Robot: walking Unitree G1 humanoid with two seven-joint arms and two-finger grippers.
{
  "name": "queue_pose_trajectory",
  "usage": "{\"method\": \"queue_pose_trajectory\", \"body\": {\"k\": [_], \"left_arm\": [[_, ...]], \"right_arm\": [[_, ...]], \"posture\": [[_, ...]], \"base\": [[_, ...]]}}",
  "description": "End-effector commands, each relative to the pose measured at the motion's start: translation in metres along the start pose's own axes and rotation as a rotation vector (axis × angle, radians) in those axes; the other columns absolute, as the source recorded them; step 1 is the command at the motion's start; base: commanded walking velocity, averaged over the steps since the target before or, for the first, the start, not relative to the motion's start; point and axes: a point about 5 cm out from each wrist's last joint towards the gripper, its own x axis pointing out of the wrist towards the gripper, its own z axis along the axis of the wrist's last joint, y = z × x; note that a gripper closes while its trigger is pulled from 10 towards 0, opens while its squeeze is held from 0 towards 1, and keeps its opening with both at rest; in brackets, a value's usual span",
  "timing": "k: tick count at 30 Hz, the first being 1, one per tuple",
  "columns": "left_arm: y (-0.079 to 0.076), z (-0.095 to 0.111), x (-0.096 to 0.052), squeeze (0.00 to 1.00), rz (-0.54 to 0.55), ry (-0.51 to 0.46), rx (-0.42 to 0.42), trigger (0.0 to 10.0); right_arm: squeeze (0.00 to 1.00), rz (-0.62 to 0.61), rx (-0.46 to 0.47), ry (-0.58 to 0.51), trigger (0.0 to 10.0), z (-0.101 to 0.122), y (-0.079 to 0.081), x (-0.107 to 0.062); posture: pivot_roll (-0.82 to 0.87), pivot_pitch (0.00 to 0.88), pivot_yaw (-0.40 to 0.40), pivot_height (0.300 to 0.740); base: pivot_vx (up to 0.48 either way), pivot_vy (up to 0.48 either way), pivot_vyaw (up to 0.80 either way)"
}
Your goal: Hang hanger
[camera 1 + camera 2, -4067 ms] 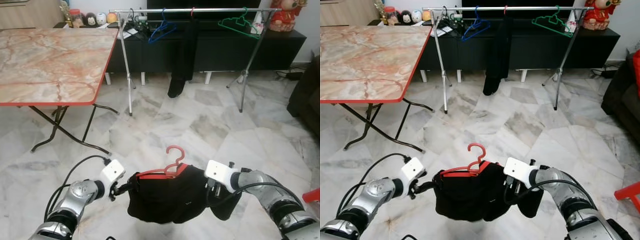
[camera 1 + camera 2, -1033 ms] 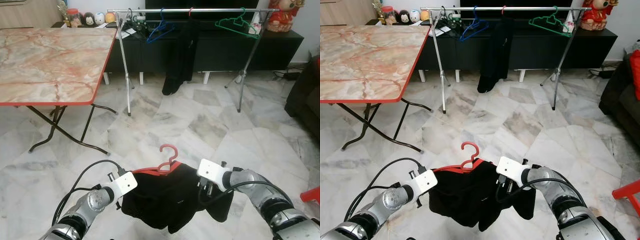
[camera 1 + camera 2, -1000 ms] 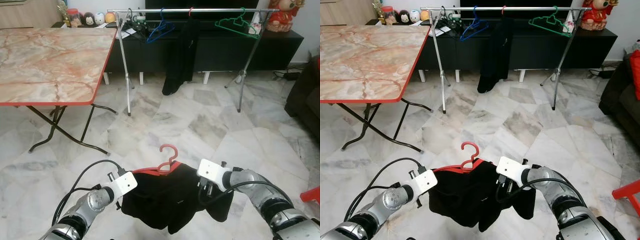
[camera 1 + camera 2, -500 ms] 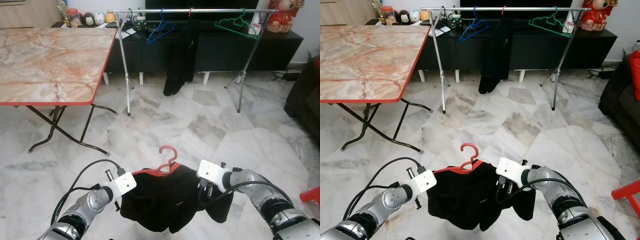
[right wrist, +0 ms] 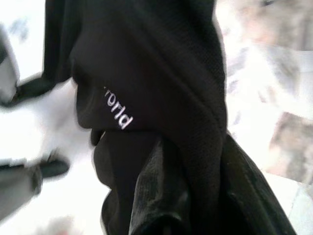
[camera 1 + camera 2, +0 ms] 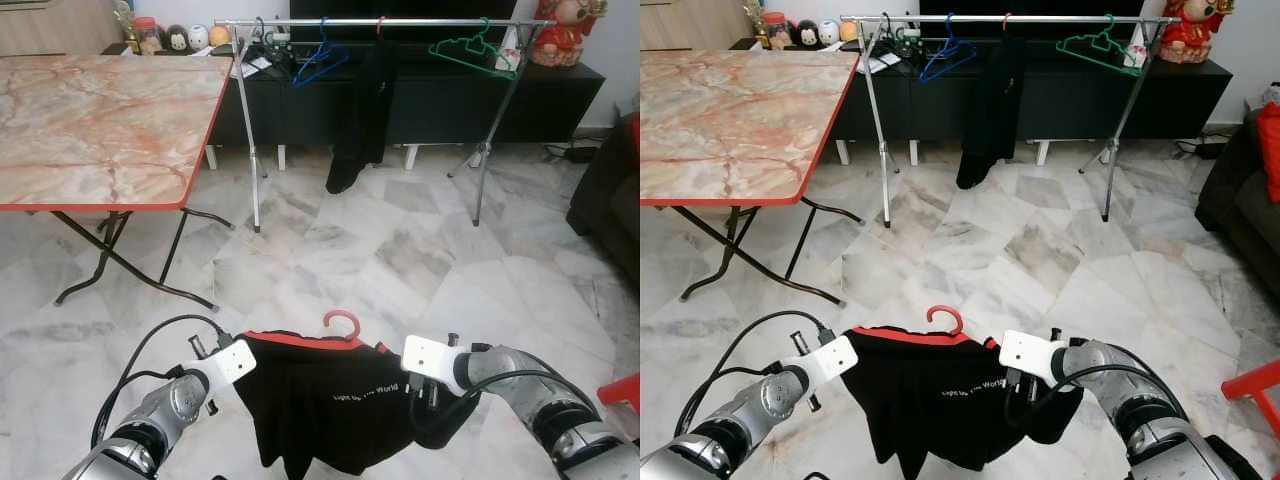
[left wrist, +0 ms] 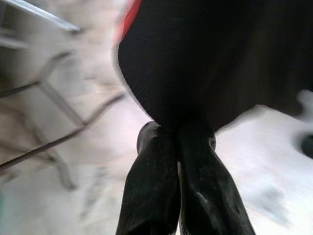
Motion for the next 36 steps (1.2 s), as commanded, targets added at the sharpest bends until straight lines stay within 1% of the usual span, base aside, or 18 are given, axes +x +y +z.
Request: {"method": "queue_pose_trajectory", "body": {"k": [1,2,7,9,14,15,16,17,18,20,21,22,23,29,32,33,34,36], "left_arm": [[-0.018,-0.024,-0.005,0.0,-0.117,0.093,-0.009,0.0],[-0.026,-0.022,-0.005,0.0,-0.168,0.079,-0.022,0.0],[-0.035,-0.016,-0.004,0.0,-0.224,0.037,-0.016,0.0],[-0.039,-0.006,-0.003,0.0,-0.257,-0.027,-0.022,0.0],[-0.031,0.001,-0.001,0.0,-0.233,-0.059,-0.007,0.0],[-0.025,0.001,-0.001,0.0,-0.193,-0.044,0.006,3.4],[-0.019,0.001,-0.001,0.0,-0.148,-0.036,-0.002,10.0],[-0.018,0.001,-0.001,0.0,-0.132,-0.036,-0.006,10.0],[-0.01,0.002,-0.001,0.0,-0.074,-0.046,-0.032,10.0],[-0.007,0.003,-0.001,0.0,-0.055,-0.052,-0.042,10.0],[0.001,0.005,-0.002,0.0,-0.025,-0.093,-0.084,10.0],[0.004,0.006,-0.003,0.69,-0.015,-0.107,-0.098,10.0],[0.007,0.007,-0.004,1.0,-0.012,-0.122,-0.114,10.0],[0.016,0.002,-0.012,1.0,-0.082,-0.18,-0.103,10.0],[0.015,-0.008,-0.018,1.0,-0.216,-0.169,-0.132,10.0],[0.015,-0.008,-0.018,1.0,-0.216,-0.169,-0.132,10.0],[0.012,-0.011,-0.021,1.0,-0.29,-0.173,-0.149,10.0],[0.014,-0.008,-0.024,1.0,-0.318,-0.207,-0.173,10.0]], "right_arm": [[0.0,-0.128,0.043,-0.037,10.0,0.0,-0.023,-0.014],[0.0,-0.155,0.041,-0.05,10.0,0.002,-0.026,-0.015],[0.0,-0.182,0.032,-0.06,10.0,0.005,-0.028,-0.014],[0.0,-0.205,0.022,-0.059,10.0,0.009,-0.029,-0.012],[0.0,-0.123,0.055,-0.138,10.0,0.021,-0.02,-0.004],[0.0,-0.083,0.043,-0.155,10.0,0.023,-0.016,-0.002],[0.0,-0.05,0.032,-0.168,10.0,0.025,-0.012,0.0],[0.0,-0.043,0.028,-0.171,10.0,0.026,-0.011,0.0],[0.0,-0.019,0.004,-0.167,10.0,0.027,-0.008,0.001],[0.0,-0.011,-0.004,-0.164,10.0,0.027,-0.007,0.002],[0.0,0.001,-0.021,-0.151,10.0,0.026,-0.005,0.003],[0.0,0.002,-0.028,-0.147,10.0,0.025,-0.005,0.003],[0.0,0.002,-0.03,-0.144,10.0,0.025,-0.005,0.003],[0.0,0.021,-0.08,-0.108,10.0,0.023,-0.001,0.005],[0.0,0.017,-0.085,-0.103,10.0,0.025,0.001,0.008],[0.0,0.017,-0.085,-0.103,10.0,0.025,0.001,0.008],[0.0,0.016,-0.088,-0.098,10.0,0.026,0.002,0.01],[0.0,0.024,-0.09,-0.102,10.0,0.027,0.003,0.011]], "posture": [[-0.07,0.0,-0.041,0.727],[-0.07,0.0,-0.041,0.727],[-0.07,0.0,-0.042,0.727],[-0.07,0.0,-0.042,0.727],[-0.07,0.0,-0.042,0.727],[-0.06,0.0,-0.042,0.727],[-0.06,0.0,-0.042,0.727],[-0.06,0.0,-0.042,0.727],[-0.07,0.0,-0.043,0.727],[-0.07,0.0,-0.043,0.727],[-0.07,0.0,-0.043,0.727],[-0.06,0.0,-0.044,0.727],[-0.06,0.0,-0.044,0.727],[-0.06,0.0,-0.043,0.727],[-0.05,0.0,-0.042,0.727],[-0.05,0.0,-0.042,0.727],[-0.05,0.0,-0.042,0.727],[-0.05,0.0,-0.041,0.727]], "base": [[0.0,0.0,0.0],[0.0,0.0,0.0],[0.0,0.0,0.0],[0.0,0.0,0.0],[0.0,0.0,0.0],[0.0,0.0,0.0],[0.0,0.0,0.0],[0.0,0.0,0.0],[0.0,0.0,0.0],[0.0,0.0,0.0],[0.0,0.0,0.0],[0.0,0.0,0.0],[0.0,0.0,0.0],[0.0,0.0,0.0],[0.0,0.0,0.0],[0.0,0.0,0.0],[0.0,0.0,0.0],[0.0,0.0,0.0]]}}
